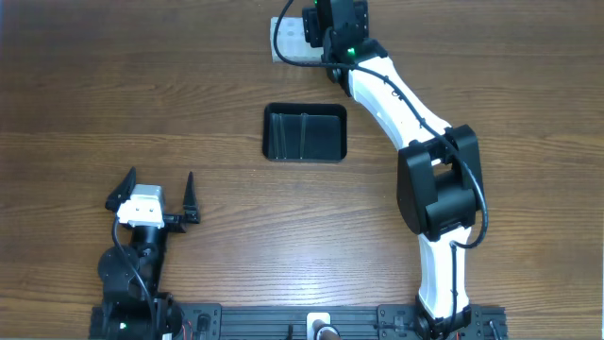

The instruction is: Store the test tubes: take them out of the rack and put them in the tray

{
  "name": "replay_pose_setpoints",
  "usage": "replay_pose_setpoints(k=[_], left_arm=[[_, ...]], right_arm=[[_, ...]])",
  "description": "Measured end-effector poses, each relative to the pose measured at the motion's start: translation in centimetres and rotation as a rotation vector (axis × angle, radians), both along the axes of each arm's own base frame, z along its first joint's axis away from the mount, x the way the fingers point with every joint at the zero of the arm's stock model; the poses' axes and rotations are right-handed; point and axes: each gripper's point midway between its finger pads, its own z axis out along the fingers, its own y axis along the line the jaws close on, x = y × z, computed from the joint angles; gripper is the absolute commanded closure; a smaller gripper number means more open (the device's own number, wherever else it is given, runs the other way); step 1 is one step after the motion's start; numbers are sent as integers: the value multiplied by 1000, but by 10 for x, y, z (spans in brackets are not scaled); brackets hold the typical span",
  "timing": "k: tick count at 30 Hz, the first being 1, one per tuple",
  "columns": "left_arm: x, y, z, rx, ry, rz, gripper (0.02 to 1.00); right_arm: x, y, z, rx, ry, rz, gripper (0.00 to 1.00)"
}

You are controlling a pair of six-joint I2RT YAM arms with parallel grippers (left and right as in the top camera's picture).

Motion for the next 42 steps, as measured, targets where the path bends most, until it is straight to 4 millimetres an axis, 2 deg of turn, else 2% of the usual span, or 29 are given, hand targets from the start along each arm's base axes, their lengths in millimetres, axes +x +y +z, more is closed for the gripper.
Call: replay_pose_setpoints(k=[6,10,13,16,42], left_arm=[[0,0,0,0,0,0,20],[0,0,0,0,0,0,18],[0,0,0,0,0,0,18],[0,0,0,0,0,0,18],[0,0,0,0,0,0,18]], right_arm=[[5,2,-11,-3,7,3,207],[15,6,-29,-15,26,5,209],[20,8,-43,-34,56,9,242],[24,9,-50,-46,66,6,275],[25,2,-48,-46,59,-44,741]])
